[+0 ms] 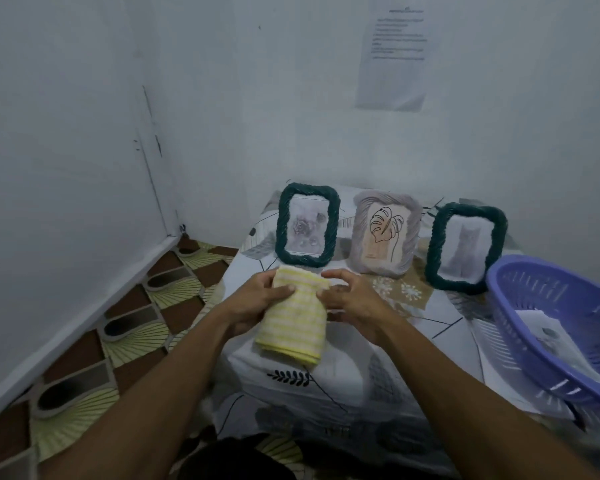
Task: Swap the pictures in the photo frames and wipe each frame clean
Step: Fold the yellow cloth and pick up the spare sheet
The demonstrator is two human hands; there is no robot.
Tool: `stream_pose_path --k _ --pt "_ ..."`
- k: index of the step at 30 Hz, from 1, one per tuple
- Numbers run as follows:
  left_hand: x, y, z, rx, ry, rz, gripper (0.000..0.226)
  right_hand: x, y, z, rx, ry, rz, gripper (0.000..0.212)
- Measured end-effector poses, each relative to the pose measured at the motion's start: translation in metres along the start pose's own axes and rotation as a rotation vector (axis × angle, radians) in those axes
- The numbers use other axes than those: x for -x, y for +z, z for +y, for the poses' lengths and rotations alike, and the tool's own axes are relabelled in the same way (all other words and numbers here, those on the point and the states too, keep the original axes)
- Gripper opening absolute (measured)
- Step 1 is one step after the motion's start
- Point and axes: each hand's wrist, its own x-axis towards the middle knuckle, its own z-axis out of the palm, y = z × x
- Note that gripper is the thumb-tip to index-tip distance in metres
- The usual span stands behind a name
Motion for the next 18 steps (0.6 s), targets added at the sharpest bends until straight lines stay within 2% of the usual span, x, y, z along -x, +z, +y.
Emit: stream_pose_path --k 2,5,8,10,13,15,18 --pt "-0.001 -0.013 -0.001 -0.109 0.008 0.095 0.032 -0.007 0.015 0.003 -0.015 0.040 0.000 0.033" --pt "-0.011 -0.033 0.000 -0.361 0.041 0.224 0.028 -0.025 0.036 0.002 -0.035 0.004 0.062 0.029" --pt "-0.023 -0.048 -0.001 -0.568 0.106 0.393 0.037 -0.048 0.050 0.005 0.043 -0.038 0.177 0.032" --pt "-0.029 -0.050 -0.005 -0.718 0.160 0.469 0.046 -0.060 0.055 0.012 0.188 -0.075 0.276 0.038" --pt "-0.032 -0.056 -0.024 -1.005 0.267 0.436 0.059 -0.063 0.060 0.025 0.524 -0.193 0.357 0.045" --pt "-0.032 -0.064 -0.040 -1.192 0.314 0.391 0.059 -0.060 0.060 0.039 0.657 -0.305 0.359 0.041" --pt "-0.027 -0.065 -0.049 -1.248 0.290 0.334 0.064 -0.053 0.058 0.058 0.979 -0.391 0.365 0.032"
